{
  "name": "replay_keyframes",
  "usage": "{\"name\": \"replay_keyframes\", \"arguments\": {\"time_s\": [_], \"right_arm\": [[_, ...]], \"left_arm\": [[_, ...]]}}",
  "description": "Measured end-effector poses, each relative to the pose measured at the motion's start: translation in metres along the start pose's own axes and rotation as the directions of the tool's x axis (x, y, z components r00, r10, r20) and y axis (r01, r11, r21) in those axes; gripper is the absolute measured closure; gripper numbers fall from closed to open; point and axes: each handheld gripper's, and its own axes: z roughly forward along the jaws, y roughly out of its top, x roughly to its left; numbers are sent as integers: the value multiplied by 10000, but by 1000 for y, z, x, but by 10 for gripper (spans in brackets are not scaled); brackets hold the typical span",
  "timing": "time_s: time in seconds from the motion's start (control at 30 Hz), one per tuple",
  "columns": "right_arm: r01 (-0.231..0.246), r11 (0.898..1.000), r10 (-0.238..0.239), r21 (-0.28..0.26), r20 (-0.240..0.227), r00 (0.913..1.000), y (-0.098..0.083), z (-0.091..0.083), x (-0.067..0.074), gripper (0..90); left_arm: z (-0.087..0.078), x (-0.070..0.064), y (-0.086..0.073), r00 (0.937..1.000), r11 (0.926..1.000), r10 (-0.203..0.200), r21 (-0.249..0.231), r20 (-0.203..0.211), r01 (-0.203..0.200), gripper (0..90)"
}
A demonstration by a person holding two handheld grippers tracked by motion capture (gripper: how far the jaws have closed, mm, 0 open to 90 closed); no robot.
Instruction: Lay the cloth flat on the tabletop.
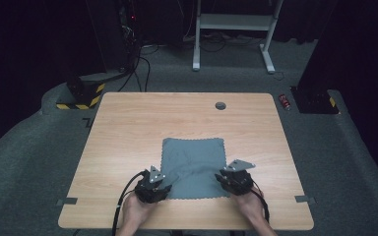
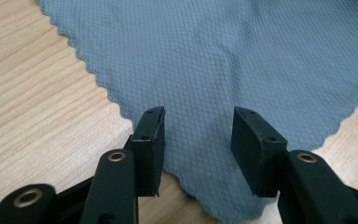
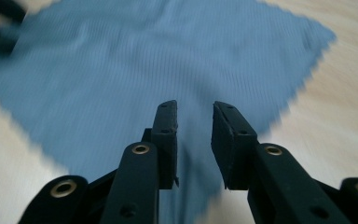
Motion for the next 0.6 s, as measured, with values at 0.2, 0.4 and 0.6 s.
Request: {"name": "replay_keyframes", "arguments": {"time_s": [0.2,0.4,0.6], "right_arm": [[235,9994,-229,271,-228,9995,34,48,13,686],[653,9948,-614,780,-516,9968,25,51,19,682],[566,9972,-556,497,-221,9982,25,43,15,666]], "left_arm": [[-6,1,-8,9998,9998,-191,-26,39,191,547],[-12,7,-10,9984,9986,-529,7,201,529,530],[6,11,27,9971,9927,-709,-957,269,731,473]]}}
